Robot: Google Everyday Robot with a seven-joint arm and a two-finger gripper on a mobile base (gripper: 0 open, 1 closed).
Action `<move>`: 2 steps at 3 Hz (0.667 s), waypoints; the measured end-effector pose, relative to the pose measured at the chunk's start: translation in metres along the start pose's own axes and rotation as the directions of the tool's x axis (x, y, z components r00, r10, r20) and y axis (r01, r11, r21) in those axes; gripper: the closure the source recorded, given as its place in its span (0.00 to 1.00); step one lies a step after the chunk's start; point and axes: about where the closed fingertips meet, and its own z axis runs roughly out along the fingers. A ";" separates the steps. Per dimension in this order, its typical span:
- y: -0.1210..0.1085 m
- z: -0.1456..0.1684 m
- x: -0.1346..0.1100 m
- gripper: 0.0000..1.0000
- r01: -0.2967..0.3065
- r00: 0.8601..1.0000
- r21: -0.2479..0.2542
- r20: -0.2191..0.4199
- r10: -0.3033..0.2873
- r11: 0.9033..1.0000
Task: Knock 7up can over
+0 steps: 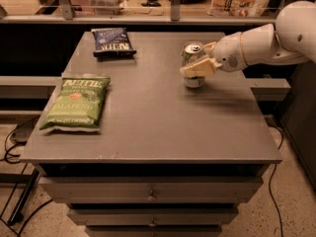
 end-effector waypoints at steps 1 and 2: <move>0.013 -0.005 -0.015 0.86 0.105 0.989 0.001 -0.103 -0.104 0.994; 0.037 -0.011 -0.019 1.00 0.275 0.904 -0.034 -0.331 -0.271 0.961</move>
Offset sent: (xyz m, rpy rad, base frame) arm -0.0510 0.0001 0.0342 -0.7336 -0.1931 0.1433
